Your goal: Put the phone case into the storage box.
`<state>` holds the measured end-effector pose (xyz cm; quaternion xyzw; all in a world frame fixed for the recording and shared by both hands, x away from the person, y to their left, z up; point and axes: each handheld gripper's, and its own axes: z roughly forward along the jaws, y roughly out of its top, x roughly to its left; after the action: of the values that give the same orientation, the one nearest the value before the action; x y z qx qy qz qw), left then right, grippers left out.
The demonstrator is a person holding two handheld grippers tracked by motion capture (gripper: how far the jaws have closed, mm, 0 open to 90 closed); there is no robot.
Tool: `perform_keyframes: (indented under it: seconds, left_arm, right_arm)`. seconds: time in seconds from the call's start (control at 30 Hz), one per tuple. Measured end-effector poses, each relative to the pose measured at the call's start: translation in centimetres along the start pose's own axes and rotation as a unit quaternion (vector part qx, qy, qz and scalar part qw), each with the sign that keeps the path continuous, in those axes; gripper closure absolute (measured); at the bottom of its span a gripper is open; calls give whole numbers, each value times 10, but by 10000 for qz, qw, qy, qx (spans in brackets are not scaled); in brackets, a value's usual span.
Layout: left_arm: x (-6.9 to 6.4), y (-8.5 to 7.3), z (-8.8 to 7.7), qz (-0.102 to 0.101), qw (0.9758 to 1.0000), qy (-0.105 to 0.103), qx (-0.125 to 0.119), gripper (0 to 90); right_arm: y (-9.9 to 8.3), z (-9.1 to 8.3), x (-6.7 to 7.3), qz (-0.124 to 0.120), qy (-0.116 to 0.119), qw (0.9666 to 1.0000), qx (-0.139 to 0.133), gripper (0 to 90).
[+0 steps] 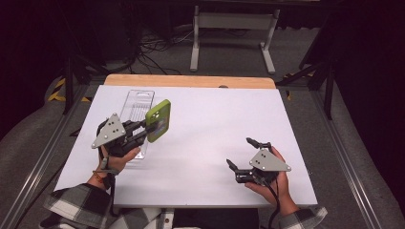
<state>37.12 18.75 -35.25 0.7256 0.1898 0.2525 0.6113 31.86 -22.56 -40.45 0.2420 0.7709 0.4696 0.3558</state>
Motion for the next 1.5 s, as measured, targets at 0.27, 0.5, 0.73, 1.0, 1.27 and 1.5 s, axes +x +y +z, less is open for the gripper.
perform_keyframes:
  seconds: [0.27,0.5,0.73,1.0,1.27,1.5]
  left_arm:
    - [19,6,-6,79,10000,24,25,778]
    - [39,8,-10,101,9999,-47,81,778]
    - [55,6,-6,157,9995,-69,276,778]
    - [83,-4,2,116,9985,-33,529,777]
    - [107,-16,11,-7,9979,50,647,777]
    - [128,-34,26,-142,9968,-115,781,776]
  right_arm:
    - [-1,1,1,4,43,10000,36,97]
    - [-2,5,2,-3,90,9999,126,97]
    - [-2,11,3,-4,149,9997,215,97]
    - [-4,14,5,-4,252,9992,322,112]
    - [-6,16,6,-33,327,9986,402,111]
    - [-7,20,8,-70,368,9980,502,111]
